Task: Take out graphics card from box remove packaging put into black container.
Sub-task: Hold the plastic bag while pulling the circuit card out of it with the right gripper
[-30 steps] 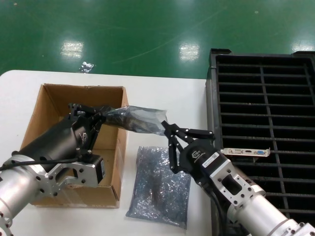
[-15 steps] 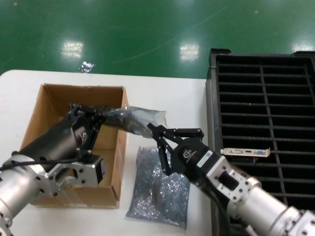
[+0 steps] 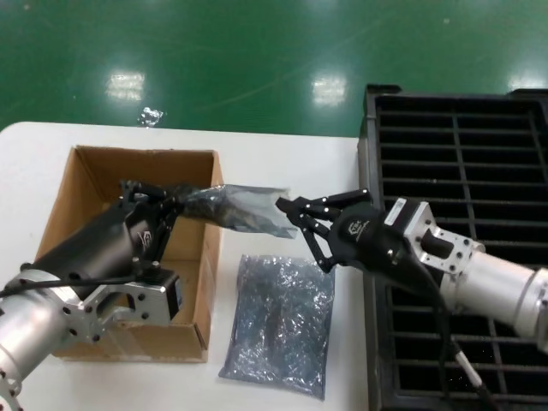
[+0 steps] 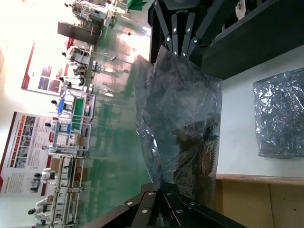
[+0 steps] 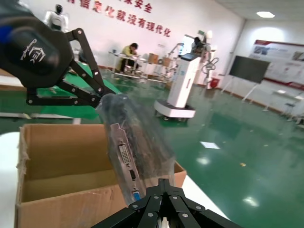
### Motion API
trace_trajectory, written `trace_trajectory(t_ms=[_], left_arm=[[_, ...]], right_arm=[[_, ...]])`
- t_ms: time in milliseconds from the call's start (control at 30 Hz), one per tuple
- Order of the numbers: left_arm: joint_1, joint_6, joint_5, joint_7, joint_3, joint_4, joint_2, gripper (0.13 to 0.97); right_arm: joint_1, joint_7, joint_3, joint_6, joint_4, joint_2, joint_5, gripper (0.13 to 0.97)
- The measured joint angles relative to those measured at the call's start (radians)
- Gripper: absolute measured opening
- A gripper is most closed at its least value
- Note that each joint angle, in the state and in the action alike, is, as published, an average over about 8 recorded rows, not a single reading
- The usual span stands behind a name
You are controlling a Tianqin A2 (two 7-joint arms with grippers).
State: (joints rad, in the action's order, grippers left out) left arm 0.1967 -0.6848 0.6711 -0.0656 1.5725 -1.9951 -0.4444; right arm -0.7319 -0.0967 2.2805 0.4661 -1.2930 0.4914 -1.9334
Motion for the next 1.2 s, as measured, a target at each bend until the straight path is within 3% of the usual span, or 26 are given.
trace_trajectory(t_ms=[400, 1200], left_arm=[[0.0, 0.0, 0.0, 0.0, 0.0, 0.0, 0.0, 0.139], [0.0, 0.0, 0.0, 0.0, 0.0, 0.0, 0.0, 0.139]], right_arm=[[-0.064, 0.003, -0.1, 0.251, 0.163, -0.092, 0.042, 0.132], [-0.019, 0.003, -0.192, 0.283, 0.168, -0.195, 0.201, 0.131]])
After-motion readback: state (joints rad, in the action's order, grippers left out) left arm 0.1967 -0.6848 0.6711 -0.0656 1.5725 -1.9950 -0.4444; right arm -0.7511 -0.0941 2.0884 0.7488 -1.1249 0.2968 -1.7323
